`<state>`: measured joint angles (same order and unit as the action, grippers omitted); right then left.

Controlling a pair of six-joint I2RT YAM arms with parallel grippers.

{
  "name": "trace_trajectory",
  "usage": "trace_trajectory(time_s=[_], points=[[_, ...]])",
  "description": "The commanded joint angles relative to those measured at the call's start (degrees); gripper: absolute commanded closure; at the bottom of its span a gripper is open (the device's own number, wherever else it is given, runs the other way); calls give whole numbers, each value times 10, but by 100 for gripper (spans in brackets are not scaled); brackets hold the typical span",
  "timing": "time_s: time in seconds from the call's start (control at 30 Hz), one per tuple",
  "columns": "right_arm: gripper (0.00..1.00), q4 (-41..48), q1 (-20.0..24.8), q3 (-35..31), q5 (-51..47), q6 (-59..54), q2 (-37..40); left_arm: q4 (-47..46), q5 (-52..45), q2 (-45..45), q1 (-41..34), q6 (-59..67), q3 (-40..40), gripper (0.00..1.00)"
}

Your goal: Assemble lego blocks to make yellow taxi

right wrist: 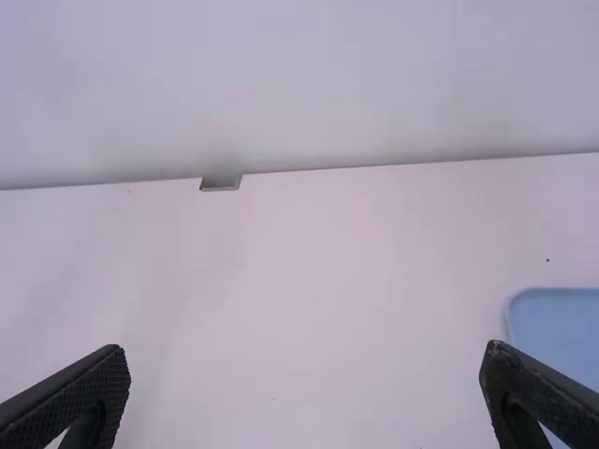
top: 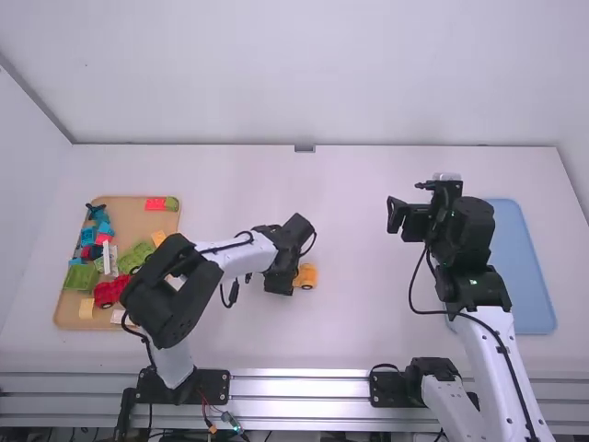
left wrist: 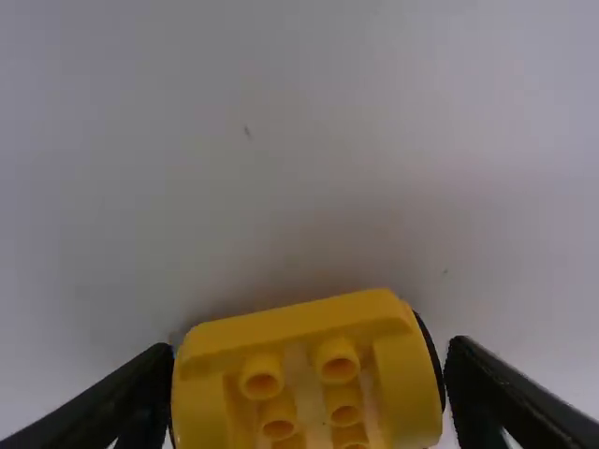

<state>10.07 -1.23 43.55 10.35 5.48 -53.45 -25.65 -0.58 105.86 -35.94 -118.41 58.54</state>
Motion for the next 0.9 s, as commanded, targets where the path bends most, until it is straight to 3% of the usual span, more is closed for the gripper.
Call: trace_trajectory(time_s=[0.0, 0.27, 0.3, 0.33, 0.43, 0.63, 0.87], points=[[2, -2, -3, 14, 3, -1, -2, -6, -11, 3, 3, 24, 9, 18], [1, -2, -3, 14, 3, -1, -2, -35, 3, -7, 14, 59, 30, 15], [1, -2, -3, 14, 3, -1, -2, -61, 7, -13, 17, 64, 43, 12], [2, -2, -3, 14, 3, -1, -2, -80, 8, -16, 19, 64, 54, 1], [1, -2, -3, 14, 3, -1, -2, -123, 15, -17, 18, 64, 80, 1], [1, -2, -3, 14, 3, -1, -2, -294, 44, -18, 19, 67, 177, 1], [1, -2, -3, 14, 3, -1, -2, -546, 237, -18, 42, 280, 353, 1]])
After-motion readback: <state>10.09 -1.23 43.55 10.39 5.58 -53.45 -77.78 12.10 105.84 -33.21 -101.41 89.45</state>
